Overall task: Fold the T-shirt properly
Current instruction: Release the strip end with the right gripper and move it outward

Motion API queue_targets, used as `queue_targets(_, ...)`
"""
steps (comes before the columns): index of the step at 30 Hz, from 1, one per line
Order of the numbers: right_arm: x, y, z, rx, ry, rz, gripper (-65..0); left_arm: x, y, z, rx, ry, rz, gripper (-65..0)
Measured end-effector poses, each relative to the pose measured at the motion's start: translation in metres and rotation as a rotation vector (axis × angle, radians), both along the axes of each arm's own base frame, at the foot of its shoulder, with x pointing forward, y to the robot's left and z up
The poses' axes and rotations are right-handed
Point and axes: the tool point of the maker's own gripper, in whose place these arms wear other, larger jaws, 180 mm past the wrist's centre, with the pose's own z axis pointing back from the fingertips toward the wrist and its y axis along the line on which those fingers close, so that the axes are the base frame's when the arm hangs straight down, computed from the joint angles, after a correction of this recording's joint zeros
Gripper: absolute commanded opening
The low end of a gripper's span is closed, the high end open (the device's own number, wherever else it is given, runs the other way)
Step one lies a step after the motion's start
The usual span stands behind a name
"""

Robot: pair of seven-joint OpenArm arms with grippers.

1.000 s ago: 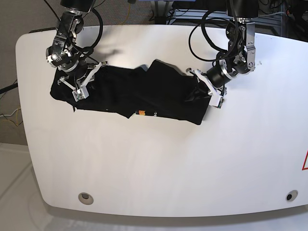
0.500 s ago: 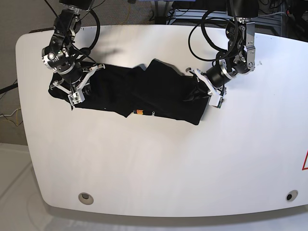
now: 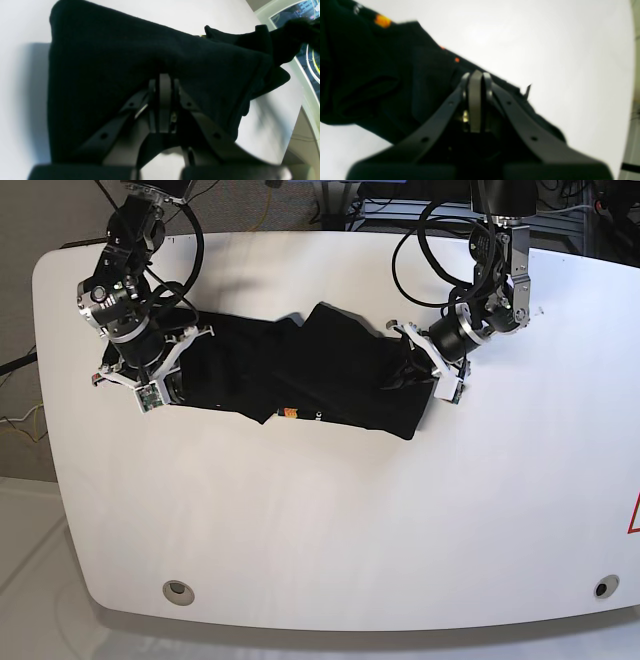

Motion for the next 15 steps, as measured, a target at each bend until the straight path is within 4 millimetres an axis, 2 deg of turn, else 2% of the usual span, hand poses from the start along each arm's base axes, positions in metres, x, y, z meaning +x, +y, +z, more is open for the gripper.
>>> queue_targets(3, -0.001, -0.008, 0.011, 0.010, -0.036, -0.045, -65.0, 0.000, 0.000, 0.000, 0.000, 0.000, 0.000, -65.0)
queue_targets(6, -0.006, -0.025, 0.015, 0.026, -0.053, -0.118, -65.0, 0.000, 0.000, 0.000, 0.001, 0.000, -0.001, -65.0)
queue_targets(10, -0.016, -0.059, 0.024, 0.102, -0.097, -0.243, -65.0, 0.000, 0.000, 0.000, 0.001, 0.000, 0.000, -65.0)
queue_targets(12, -0.020, -0.073, 0.033, 0.139, -0.141, -0.293, -61.5, 0.000, 0.000, 0.000, 0.002, 0.000, -0.001, -65.0)
queue_targets(14, -0.023, -0.087, 0.040, 0.166, -0.176, -0.342, -53.2, 0.000, 0.000, 0.000, 0.004, 0.000, -0.002, -65.0)
queue_targets(15, -0.025, -0.091, 0.042, 0.183, -0.185, -0.358, -46.5, 0.000, 0.000, 0.000, 0.003, -0.001, -0.001, -65.0)
